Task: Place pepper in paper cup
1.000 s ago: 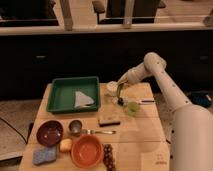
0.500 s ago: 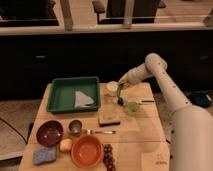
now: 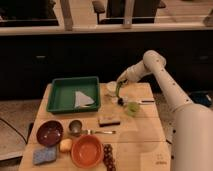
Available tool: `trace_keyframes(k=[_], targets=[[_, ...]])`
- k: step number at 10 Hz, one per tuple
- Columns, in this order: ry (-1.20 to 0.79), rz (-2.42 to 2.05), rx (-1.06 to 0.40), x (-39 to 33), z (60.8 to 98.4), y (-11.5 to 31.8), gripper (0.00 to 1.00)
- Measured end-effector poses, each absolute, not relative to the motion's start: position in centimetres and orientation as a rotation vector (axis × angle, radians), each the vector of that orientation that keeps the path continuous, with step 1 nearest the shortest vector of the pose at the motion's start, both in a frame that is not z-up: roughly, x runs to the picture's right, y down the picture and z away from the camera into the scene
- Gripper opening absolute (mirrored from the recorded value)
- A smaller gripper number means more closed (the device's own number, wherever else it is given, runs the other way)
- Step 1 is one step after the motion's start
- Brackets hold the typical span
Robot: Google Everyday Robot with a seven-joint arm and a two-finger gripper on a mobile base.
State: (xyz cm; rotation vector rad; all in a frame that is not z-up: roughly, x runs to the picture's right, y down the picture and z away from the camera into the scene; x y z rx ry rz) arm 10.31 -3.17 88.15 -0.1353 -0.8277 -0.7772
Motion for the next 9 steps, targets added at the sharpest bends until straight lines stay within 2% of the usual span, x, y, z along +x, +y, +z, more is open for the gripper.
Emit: trace_keyframes(k=[9], targets=[[-0.758, -0.812, -0.26, 7.4, 88.6, -3.5, 0.0]])
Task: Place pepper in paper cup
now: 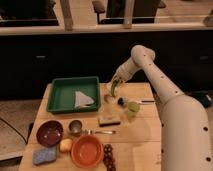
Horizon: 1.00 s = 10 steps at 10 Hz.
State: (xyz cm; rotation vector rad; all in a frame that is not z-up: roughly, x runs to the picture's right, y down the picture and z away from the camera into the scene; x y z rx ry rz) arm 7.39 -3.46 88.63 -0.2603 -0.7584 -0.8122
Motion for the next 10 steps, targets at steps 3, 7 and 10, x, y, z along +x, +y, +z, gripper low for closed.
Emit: trace_keyframes(k=[3, 7, 10], targets=[[-0.746, -0.811, -0.268, 7.23, 88.84, -3.44, 0.0], [-0.75, -0.795, -0.269, 7.22, 89.06, -3.68, 0.25], [-0.751, -0.78, -0.269, 7.5, 89.2, -3.67, 0.6]])
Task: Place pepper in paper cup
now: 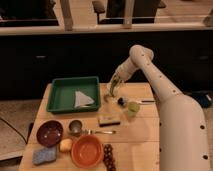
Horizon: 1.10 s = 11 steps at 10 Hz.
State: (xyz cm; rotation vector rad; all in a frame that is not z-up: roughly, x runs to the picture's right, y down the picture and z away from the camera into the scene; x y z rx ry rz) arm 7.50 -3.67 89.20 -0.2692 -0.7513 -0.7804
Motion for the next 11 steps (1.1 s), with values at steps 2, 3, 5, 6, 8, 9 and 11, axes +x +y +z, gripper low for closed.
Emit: trace_keyframes(k=[2, 3, 5, 6, 8, 9, 11], targets=[[-0.752, -0.775, -0.272, 7.65, 89.28, -3.6, 0.76], [-0.753, -0.772, -0.273, 7.75, 89.3, -3.59, 0.8], [-0.756, -0.769, -0.276, 7.84, 89.34, -3.56, 0.8], [-0.759, -0.767, -0.277, 7.92, 89.4, -3.55, 0.8], [-0.765, -0.765, -0.282, 8.06, 89.52, -3.44, 0.8], [-0.768, -0.764, -0.281, 8.07, 89.56, -3.49, 0.8], [-0.773, -0.762, -0.285, 8.11, 89.62, -3.45, 0.8]])
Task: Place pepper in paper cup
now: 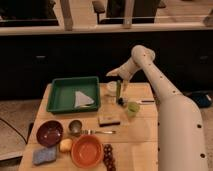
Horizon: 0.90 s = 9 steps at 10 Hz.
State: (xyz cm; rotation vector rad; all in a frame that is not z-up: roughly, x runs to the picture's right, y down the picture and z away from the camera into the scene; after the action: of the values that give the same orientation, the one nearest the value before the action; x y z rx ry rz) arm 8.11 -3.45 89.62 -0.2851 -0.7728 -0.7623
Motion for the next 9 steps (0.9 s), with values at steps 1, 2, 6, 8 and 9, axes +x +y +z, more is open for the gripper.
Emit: trace_keyframes(k=[1, 2, 6, 8, 9], targets=[[-0.775, -0.761, -0.287, 8.15, 89.66, -3.41, 0.8], [-0.777, -0.76, -0.287, 8.2, 89.68, -3.41, 0.8], [-0.787, -0.76, -0.29, 8.15, 89.67, -3.36, 0.8], [-0.802, -0.761, -0.286, 8.11, 89.66, -3.41, 0.8], [-0.811, -0.762, -0.285, 8.08, 89.64, -3.38, 0.8]])
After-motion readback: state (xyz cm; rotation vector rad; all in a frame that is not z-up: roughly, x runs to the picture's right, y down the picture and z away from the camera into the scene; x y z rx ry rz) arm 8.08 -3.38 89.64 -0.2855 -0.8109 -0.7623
